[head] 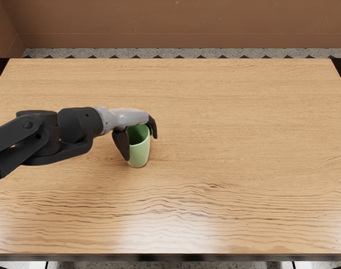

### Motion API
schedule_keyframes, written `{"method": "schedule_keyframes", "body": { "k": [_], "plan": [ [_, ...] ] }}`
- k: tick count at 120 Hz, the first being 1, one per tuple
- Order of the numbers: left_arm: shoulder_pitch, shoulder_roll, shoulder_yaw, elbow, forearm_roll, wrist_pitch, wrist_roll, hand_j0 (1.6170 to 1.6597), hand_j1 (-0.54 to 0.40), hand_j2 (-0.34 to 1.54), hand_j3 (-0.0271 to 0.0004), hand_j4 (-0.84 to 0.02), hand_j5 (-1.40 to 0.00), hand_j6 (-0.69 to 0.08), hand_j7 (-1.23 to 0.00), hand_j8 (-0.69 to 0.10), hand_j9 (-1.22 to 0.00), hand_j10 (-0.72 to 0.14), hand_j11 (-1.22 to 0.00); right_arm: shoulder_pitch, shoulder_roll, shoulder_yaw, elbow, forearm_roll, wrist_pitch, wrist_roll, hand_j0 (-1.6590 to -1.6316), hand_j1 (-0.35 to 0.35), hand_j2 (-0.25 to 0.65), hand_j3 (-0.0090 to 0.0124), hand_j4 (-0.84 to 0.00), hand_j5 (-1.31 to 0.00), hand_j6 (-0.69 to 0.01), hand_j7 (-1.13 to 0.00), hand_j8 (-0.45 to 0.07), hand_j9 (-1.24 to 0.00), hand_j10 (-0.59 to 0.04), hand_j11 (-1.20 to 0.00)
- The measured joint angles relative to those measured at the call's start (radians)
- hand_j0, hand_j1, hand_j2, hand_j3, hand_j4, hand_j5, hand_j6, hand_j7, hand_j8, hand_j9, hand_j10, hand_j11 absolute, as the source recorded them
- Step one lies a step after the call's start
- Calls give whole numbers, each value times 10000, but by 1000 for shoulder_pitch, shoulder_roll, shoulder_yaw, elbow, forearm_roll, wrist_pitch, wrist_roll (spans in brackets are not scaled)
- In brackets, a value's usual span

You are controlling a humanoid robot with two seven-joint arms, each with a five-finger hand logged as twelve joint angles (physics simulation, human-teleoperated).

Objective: Pick up cup and place in cup with left hand

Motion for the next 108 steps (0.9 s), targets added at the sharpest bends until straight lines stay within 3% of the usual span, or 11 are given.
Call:
{"method": "schedule_keyframes", "body": {
  "k": [31,38,44,55,67,85,108],
  "plan": [
    [-102,65,0,0,-18,-44,0,16535,-1073,1165,0,-4706,-6177,-3695,-6334,-2644,-6406,-3471,-6322,0,0,0,0,0,0,0,-16581,-3491,0,0,-5,-1,-7,0,-5,-1,-3,0],
    [-152,108,0,0,-42,-60,0,16535,-838,935,0,-4614,-6258,-3847,-6401,-2857,-6408,-3577,-6312,0,0,0,0,0,0,0,-16581,-3491,0,0,-5,-1,-7,0,-5,-1,-3,0],
    [-183,136,-1,0,-73,-69,0,16538,-1032,998,0,-4696,-6165,-3690,-6276,-2826,-6301,-3691,-6291,0,0,0,0,0,0,0,-16581,-3491,0,0,-5,-1,-7,0,-5,-1,-3,0],
    [-193,144,-1,0,-111,-78,0,16537,-1129,1045,0,-4683,-6150,-3693,-6199,-2714,-6217,-3699,-6299,0,0,0,0,0,0,0,-16581,-3491,0,0,-6,-1,-7,0,-5,-1,-3,0],
    [-261,210,-4,0,-181,-81,0,16541,-1166,1013,0,-4616,-6222,-3594,-6361,-2719,-6349,-3550,-6297,0,0,0,0,0,0,0,-16581,-3491,0,0,-5,-1,-7,0,-5,-1,-3,0],
    [-273,249,-6,0,-247,-85,0,16536,-1546,1201,0,-4469,-6387,-3283,-6446,-2201,-6331,-3358,-6338,0,0,0,0,0,0,0,-16581,-3491,0,0,-5,-1,-7,0,-5,-1,-3,0],
    [-303,317,-8,0,-267,-86,0,16534,-1769,1301,0,-4419,-6443,-3122,-6413,-2180,-6328,-3170,-6343,0,0,0,0,0,0,0,-16581,-3491,0,0,-4,-1,-6,0,-4,0,-3,0]
  ]
}}
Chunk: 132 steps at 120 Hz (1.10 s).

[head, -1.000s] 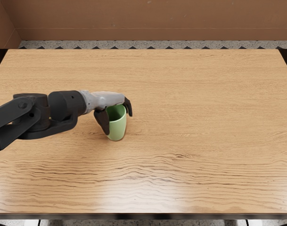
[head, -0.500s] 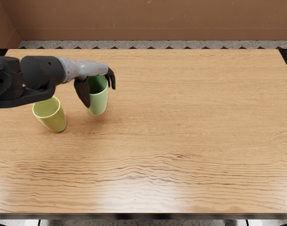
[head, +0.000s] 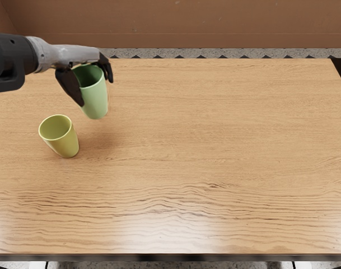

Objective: Pick up cup and place in cup with left hand

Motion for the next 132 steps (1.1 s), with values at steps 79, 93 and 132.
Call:
{"method": "schedule_keyframes", "body": {
  "k": [79,93,132],
  "plan": [
    [10,179,3,0,-105,-3,0,16508,-2327,2181,0,-4193,-6768,-2708,-6589,-1700,-6345,-2716,-6453,0,0,0,0,0,0,0,-16581,-3491,0,0,-4,-1,-6,0,-4,0,-2,0],
    [15,192,6,0,-106,-3,0,16509,-2226,1924,0,-4218,-6750,-2789,-6538,-1801,-6272,-2839,-6437,0,0,0,0,0,0,0,-16581,-3491,0,0,-4,-1,-6,0,-4,0,-2,0],
    [48,220,11,0,-121,-1,0,16522,-2078,2357,0,-4326,-6633,-3032,-6547,-2058,-6192,-3077,-6392,0,0,0,0,0,0,0,-16581,-3491,0,0,-4,-1,-6,0,-4,0,-2,0]
  ]
}}
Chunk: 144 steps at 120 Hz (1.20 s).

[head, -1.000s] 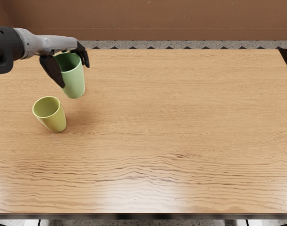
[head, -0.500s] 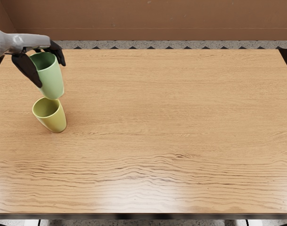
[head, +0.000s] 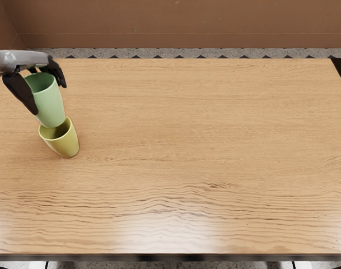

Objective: Pick up cup and place in cup with left hand

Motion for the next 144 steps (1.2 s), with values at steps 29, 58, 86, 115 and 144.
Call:
{"method": "schedule_keyframes", "body": {
  "k": [29,58,86,115,144],
  "plan": [
    [12,-1,-1,0,-2,0,0,16533,-1618,1688,0,-4363,-6606,-3390,-6458,-2462,-6137,-3422,-6334,0,0,0,0,0,0,0,-16581,-3491,0,0,-4,-1,-5,0,-4,0,-2,0],
    [29,-7,0,-1,0,0,0,16529,-1816,1947,0,-4591,-6904,-3232,-6759,-2246,-6463,-3218,-6672,0,0,0,0,0,0,0,-16581,-3491,0,0,-4,-1,-5,0,-4,0,-2,0],
    [30,-12,1,-1,6,-1,0,16514,-1908,2044,0,-4722,-7198,-3058,-7073,-2086,-6710,-3007,-6917,0,0,0,0,0,0,0,-16581,-3491,0,0,-4,-1,-6,0,-4,0,-2,0],
    [47,-17,4,0,12,23,0,16502,-2460,3425,0,-4745,-7318,-2752,-7257,-1742,-6858,-2662,-7038,0,0,0,0,0,0,0,-16581,-3491,0,0,-4,-1,-5,0,-4,0,-2,0],
    [57,-17,5,0,17,35,0,16519,-1370,1534,0,-4947,-7088,-3342,-7140,-2414,-6865,-3165,-6975,0,0,0,0,0,0,0,-16581,-3491,0,0,-4,-1,-6,0,-4,0,-2,0]
  ]
}}
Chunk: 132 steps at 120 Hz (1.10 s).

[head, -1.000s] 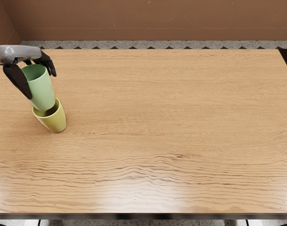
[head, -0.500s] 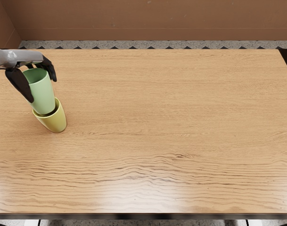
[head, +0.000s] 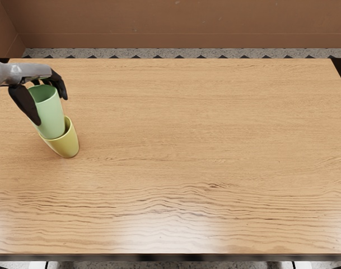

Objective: Pick up cup and place in cup with left hand

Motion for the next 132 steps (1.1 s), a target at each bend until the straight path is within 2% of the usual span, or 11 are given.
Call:
{"method": "schedule_keyframes", "body": {
  "k": [31,71,76,97,125,132],
  "plan": [
    [2,-2,-1,0,3,62,0,16531,-1401,1451,0,-4974,-7058,-3352,-7115,-2423,-6922,-3059,-6935,0,0,0,0,0,0,0,-16581,-3491,0,0,-4,-1,-5,0,-3,0,-2,0],
    [21,-20,0,0,46,73,0,16534,-1322,1429,0,-4917,-6938,-3411,-7048,-2474,-6822,-3266,-6822,0,0,0,0,0,0,0,-16581,-3491,0,0,-4,-1,-5,0,-4,0,-2,0],
    [23,-20,0,0,46,74,0,16541,-1101,1263,0,-4647,-6473,-3525,-6592,-2550,-6392,-3332,-6385,0,0,0,0,0,0,0,-16581,-3491,0,0,-4,-1,-5,0,-3,0,-2,0],
    [23,-23,-1,0,46,76,0,16563,80,805,0,-3227,-4357,-2757,-4405,-2346,-4319,-2671,-4315,0,0,0,0,0,0,0,-16581,-3491,0,0,-4,-1,-5,0,-4,0,-2,0],
    [28,-27,-2,0,44,75,0,16575,941,772,0,-2360,-3075,-2219,-3088,-2087,-3059,-2177,-3056,0,0,0,0,0,0,0,-16581,-3491,0,0,-4,-1,-6,0,-4,0,-2,0],
    [18,-37,-4,0,30,75,0,16576,1417,616,0,-1928,-2492,-1827,-2501,-1726,-2478,-1788,-2476,0,0,0,0,0,0,0,-16581,-3491,0,0,-4,-1,-6,0,-4,0,-2,0]
  ]
}}
